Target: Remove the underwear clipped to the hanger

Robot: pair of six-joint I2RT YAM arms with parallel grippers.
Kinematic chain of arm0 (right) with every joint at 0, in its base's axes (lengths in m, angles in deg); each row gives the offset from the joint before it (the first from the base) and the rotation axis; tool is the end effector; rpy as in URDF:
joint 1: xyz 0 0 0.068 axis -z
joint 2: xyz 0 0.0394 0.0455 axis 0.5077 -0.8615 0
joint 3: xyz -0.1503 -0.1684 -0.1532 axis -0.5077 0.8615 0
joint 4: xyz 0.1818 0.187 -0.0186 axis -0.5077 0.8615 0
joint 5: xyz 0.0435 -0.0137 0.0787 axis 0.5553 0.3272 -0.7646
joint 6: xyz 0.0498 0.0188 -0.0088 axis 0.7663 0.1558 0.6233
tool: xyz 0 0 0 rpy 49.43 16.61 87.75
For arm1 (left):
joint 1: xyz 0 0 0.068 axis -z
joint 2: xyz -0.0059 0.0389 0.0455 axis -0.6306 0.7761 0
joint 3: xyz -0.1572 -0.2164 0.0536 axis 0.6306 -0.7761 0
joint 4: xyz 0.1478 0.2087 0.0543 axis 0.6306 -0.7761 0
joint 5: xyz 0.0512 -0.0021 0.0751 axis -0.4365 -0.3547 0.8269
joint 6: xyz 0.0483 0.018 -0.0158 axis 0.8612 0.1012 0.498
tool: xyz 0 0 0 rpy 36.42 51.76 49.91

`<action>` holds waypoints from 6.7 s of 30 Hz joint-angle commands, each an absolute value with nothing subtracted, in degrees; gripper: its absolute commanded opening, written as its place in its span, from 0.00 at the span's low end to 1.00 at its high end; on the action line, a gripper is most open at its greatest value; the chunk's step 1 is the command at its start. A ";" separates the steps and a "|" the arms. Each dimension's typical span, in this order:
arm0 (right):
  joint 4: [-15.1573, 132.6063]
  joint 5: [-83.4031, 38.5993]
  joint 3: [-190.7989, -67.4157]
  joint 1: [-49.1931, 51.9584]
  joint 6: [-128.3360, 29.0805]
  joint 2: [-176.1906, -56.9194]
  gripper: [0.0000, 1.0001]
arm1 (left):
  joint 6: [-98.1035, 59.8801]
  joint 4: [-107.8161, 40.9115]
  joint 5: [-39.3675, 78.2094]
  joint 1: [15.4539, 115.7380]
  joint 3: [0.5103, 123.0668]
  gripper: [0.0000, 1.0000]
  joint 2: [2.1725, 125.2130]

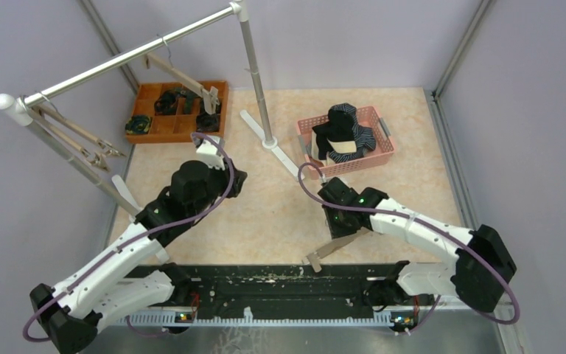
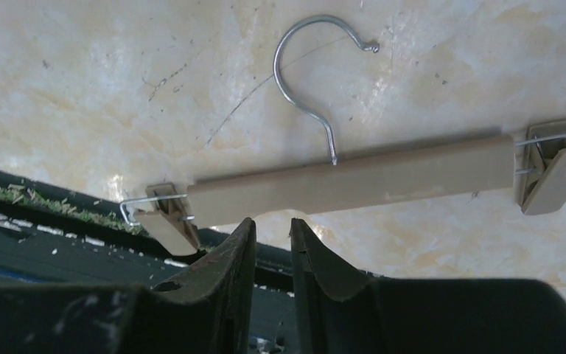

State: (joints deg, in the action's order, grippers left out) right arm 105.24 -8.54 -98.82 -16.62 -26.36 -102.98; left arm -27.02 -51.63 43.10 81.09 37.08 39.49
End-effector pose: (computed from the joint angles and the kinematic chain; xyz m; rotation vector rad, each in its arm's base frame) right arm 0.1438 0.1493 0.2182 -0.3855 2.7586 0.1995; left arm 0.1585 -0.1300 0.3264 0.1959 1.9214 -0.4668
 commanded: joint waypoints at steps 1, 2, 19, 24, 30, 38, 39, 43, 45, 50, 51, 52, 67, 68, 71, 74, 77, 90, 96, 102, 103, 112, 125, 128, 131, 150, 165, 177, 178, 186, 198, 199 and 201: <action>101.04 -3.84 -99.18 -16.95 -24.04 -107.09 0.25 | -26.95 -50.23 43.83 80.68 34.78 0.39 37.67; 101.62 -2.46 -99.56 -17.01 -23.48 -108.56 0.25 | -26.78 -50.77 43.74 80.67 34.98 0.40 37.71; 105.27 5.29 -104.15 -16.95 -19.50 -117.47 0.36 | -26.15 -53.31 45.73 80.41 34.57 0.42 36.54; 108.57 9.52 -105.09 -16.95 -15.62 -112.57 0.56 | -25.02 -52.47 44.58 80.36 34.38 0.42 37.80; 111.81 8.36 -106.21 -16.91 -12.77 -112.72 0.59 | -22.13 -51.19 43.41 80.19 35.58 0.42 40.04; 111.48 -1.33 -99.87 -16.97 -5.34 -110.78 0.60 | -16.73 -53.08 42.21 79.22 39.29 0.42 43.41; 111.52 -2.58 -98.48 -17.03 -3.82 -109.08 0.59 | -15.82 -53.17 41.81 78.85 39.66 0.42 43.87; 111.89 -5.02 -93.87 -17.05 0.03 -104.12 0.60 | -13.79 -53.83 38.65 76.23 40.62 0.41 45.61; 111.20 -5.52 -93.23 -17.06 0.29 -103.92 0.60 | -13.50 -53.73 36.71 74.88 40.84 0.41 45.80; 104.46 -4.26 -95.66 -17.09 -1.67 -110.24 0.63 | -12.37 -53.32 35.07 73.16 40.77 0.41 45.17; 102.59 -3.93 -96.69 -16.95 -2.55 -112.89 0.65 | -12.09 -53.70 35.00 72.86 40.85 0.41 45.04; 100.99 -3.42 -97.69 -16.65 -3.52 -115.01 0.65 | -11.97 -54.19 35.00 72.66 40.98 0.41 44.96; 89.43 5.71 -106.37 -5.72 -6.35 -129.69 0.67 | -13.07 -57.51 38.22 71.24 39.21 0.41 40.81; 89.09 6.58 -106.72 -5.18 -6.19 -129.69 0.67 | -13.11 -57.45 38.21 71.14 39.16 0.41 40.99; 89.22 10.42 -107.73 -3.48 -5.70 -131.45 0.67 | -12.30 -57.81 38.14 70.94 39.76 0.41 41.93; 89.30 13.56 -108.05 -1.18 -4.10 -130.66 0.68 | -11.36 -58.16 38.64 70.68 40.29 0.41 42.75; 88.08 14.93 -107.05 0.42 -2.96 -127.29 0.68 | -11.18 -57.97 38.39 70.35 40.39 0.41 43.19; 86.28 19.48 -111.37 0.98 -6.06 -121.24 0.66 | -10.94 -54.61 35.38 68.83 40.43 0.41 46.20; 85.38 17.71 -112.88 0.98 -3.19 -125.83 0.65 | -9.94 -51.73 33.11 67.64 40.35 0.41 47.81; 87.97 17.75 -117.89 0.83 -2.36 -133.75 0.65 | -7.39 -51.99 31.54 66.38 42.28 0.40 49.52; 88.30 17.26 -117.98 0.70 -2.13 -134.17 0.65 | -6.95 -52.19 31.76 66.23 42.41 0.40 49.48; 90.98 13.54 -119.28 -0.86 -1.46 -139.17 0.65 | -6.16 -52.23 31.71 64.64 42.34 0.40 48.85; 100.12 17.28 -120.87 -6.08 -2.26 -138.62 0.65 | -5.14 -52.56 30.06 62.99 43.60 0.40 51.28; 101.43 17.64 -122.13 -6.53 -3.42 -139.74 0.66 | -4.72 -51.94 29.01 62.61 43.72 0.40 52.22; 101.78 15.50 -122.83 -6.49 -4.81 -141.39 0.66 | -4.59 -51.66 28.49 62.48 44.08 0.39 53.08; 115.25 10.55 -105.95 -8.69 2.62 -131.59 0.68 | -5.26 -51.54 27.43 60.85 45.03 0.39 54.94; 111.19 9.66 -106.13 -8.87 0.10 -140.34 0.00 | -4.60 -51.80 28.27 60.35 45.62 0.39 55.88; 115.17 11.25 -113.11 -14.48 -5.43 -132.82 0.00 | -3.74 -50.75 28.90 60.01 44.81 0.39 56.86; 115.74 10.83 -114.40 -14.90 -6.27 -131.27 0.00 | -3.86 -50.42 29.13 60.00 44.55 0.40 56.84; 114.48 -3.71 -126.37 -14.27 -16.65 -116.25 0.00 | -5.74 -48.11 28.24 59.32 40.98 0.39 55.88; 125.61 -5.36 -133.49 -12.88 -20.07 -121.49 0.28 | -7.90 -48.50 29.22 58.88 36.28 0.38 49.91; 125.32 -4.53 -132.59 -13.78 -19.22 -121.82 0.32 | -7.72 -48.82 29.38 58.87 36.23 0.38 49.61; 125.33 -3.44 -130.50 -15.44 -17.36 -122.41 0.39 | -7.16 -49.21 29.44 58.86 36.21 0.39 49.02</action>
State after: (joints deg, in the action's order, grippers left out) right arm 123.08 -5.24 -133.13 -12.84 -19.65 -121.23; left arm -7.19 -49.49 28.81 59.28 36.86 50.68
